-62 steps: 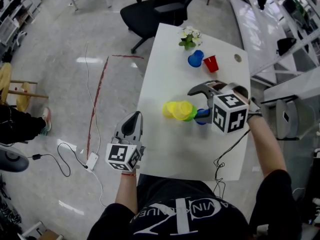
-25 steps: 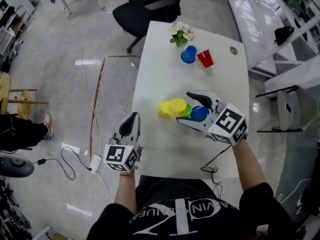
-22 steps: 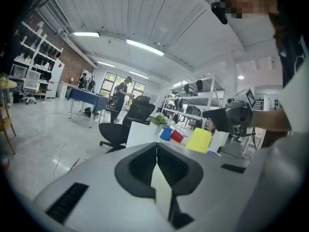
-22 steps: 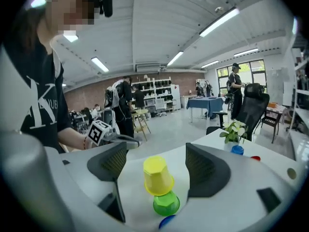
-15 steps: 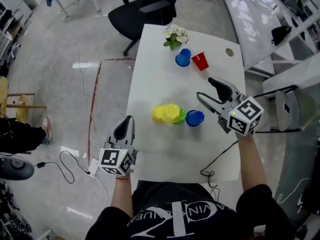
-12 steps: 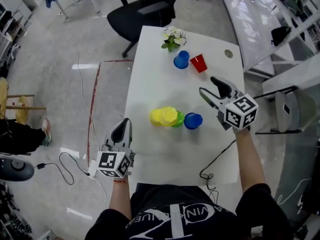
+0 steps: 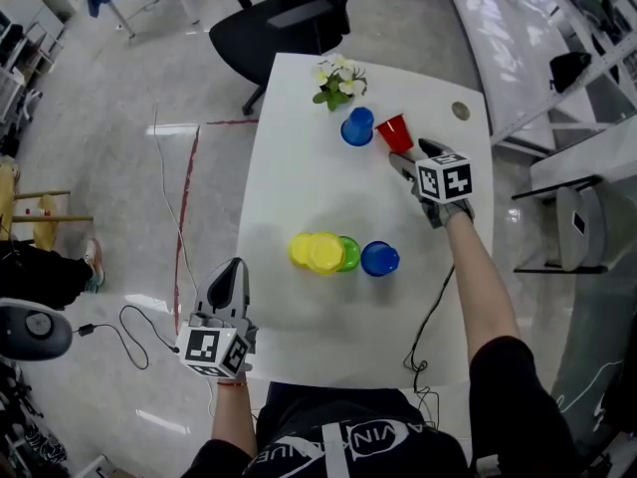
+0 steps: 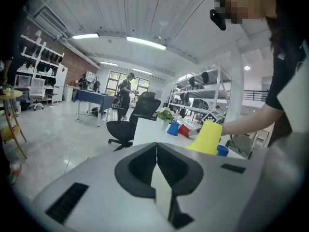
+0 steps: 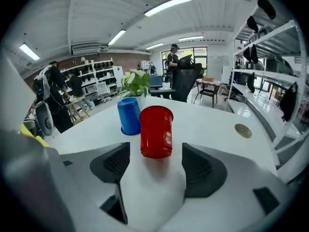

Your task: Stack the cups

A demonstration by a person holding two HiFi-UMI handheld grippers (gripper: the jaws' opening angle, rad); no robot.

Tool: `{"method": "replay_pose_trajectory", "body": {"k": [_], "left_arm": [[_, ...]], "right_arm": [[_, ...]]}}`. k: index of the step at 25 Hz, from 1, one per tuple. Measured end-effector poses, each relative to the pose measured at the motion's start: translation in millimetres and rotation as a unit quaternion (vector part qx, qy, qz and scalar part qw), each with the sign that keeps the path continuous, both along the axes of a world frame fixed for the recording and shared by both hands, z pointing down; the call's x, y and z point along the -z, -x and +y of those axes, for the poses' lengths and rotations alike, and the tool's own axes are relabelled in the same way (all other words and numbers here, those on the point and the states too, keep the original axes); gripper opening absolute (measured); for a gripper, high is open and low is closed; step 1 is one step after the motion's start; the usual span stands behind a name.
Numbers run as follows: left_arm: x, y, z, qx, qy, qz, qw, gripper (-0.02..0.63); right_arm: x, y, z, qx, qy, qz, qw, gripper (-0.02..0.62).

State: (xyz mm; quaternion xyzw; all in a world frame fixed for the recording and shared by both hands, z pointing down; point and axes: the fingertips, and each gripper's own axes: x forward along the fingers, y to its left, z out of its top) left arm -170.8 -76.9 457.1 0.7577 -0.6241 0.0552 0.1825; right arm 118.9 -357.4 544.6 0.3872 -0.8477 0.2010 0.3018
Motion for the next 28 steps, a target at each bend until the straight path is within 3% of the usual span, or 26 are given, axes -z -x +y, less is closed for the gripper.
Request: {"method": "replay_pose_trajectory", "body": {"k": [6, 12, 19, 22, 24, 28], "left_arm": [[-4.9, 2.4, -3.8, 0.007, 0.001, 0.000, 1.0000, 0.005], [-4.0, -5.7, -3.9, -0.001, 0.000, 0.005, 1.0000, 0.005], [2.9, -11.1, -1.2, -0.011, -0.010, 0.008, 0.9999, 0.005], [8.9, -11.8, -0.3, -0.016, -0.016, 0.009, 0.9997, 0.005], [12.3, -12.5, -0.1, -0.021, -0.022, 0.011, 0.9995, 0.005], [18.6, -16.3, -0.9, -0.034, -0.033, 0.012, 0.9988, 0.005]], "right_arm": [[0.5, 0.7, -9.6, 0.010, -0.005, 0.005, 1.000, 0.222], [19.8, -5.3, 5.0, 0.031, -0.024, 0.008, 0.999, 0.222], [62.0, -5.0, 50.8, 0.135, -0.079, 0.070, 0.985, 0.221], [83.4, 2.6, 83.2, 0.205, -0.109, 0.114, 0.966, 0.221], [95.6, 6.9, 105.9, 0.255, -0.129, 0.156, 0.945, 0.219], [116.8, 9.9, 142.1, 0.349, -0.172, 0.268, 0.881, 0.219]]}}
